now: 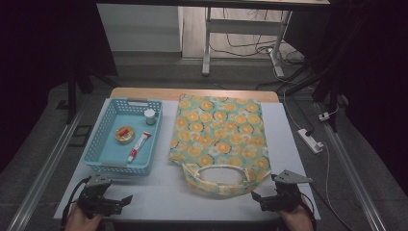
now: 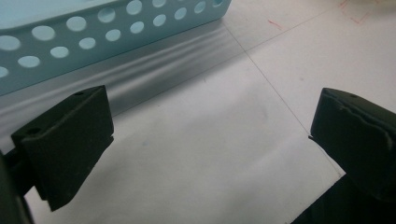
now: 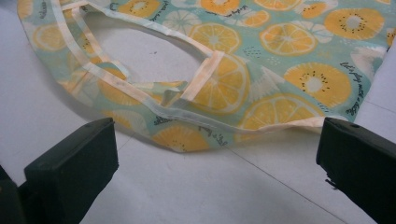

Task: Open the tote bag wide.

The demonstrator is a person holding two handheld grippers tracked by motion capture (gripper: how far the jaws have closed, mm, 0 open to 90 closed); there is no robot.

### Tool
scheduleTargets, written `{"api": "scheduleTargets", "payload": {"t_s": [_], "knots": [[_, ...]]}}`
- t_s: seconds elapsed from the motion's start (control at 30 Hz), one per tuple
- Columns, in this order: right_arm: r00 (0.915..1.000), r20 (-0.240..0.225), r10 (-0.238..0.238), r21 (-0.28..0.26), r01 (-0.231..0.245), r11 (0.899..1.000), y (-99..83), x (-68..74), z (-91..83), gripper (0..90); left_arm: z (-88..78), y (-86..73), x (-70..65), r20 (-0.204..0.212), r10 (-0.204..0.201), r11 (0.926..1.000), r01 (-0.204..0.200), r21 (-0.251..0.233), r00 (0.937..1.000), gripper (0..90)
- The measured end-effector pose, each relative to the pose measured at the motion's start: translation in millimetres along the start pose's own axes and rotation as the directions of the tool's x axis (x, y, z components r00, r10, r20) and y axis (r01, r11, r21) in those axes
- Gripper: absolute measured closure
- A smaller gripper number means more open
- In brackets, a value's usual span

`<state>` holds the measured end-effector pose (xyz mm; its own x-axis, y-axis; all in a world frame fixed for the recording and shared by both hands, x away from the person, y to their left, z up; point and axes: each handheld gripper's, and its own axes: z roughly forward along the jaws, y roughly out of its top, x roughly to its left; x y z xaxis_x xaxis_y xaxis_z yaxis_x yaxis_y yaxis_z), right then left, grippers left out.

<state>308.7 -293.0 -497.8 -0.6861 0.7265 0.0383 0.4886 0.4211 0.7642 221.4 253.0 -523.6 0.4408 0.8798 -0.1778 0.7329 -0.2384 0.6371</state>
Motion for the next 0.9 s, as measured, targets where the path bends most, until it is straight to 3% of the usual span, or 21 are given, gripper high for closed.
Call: {"api": "scheduleTargets", "payload": {"t_s": [0.57,0.9], "knots": [[0.9999,-0.006,-0.01,0.015,0.011,1.0,2.6,1.9,1.6,0.0,-1.0,-0.9,1.5,0.018,-0.004,0.9999,0.004,-0.009,0.9998,0.0],[0.9984,-0.014,-0.054,-0.003,0.054,0.999,8.0,8.1,3.3,0.0,-1.0,-0.9,1.7,0.023,-0.003,1.0,0.003,-0.009,0.9997,0.0]]}}
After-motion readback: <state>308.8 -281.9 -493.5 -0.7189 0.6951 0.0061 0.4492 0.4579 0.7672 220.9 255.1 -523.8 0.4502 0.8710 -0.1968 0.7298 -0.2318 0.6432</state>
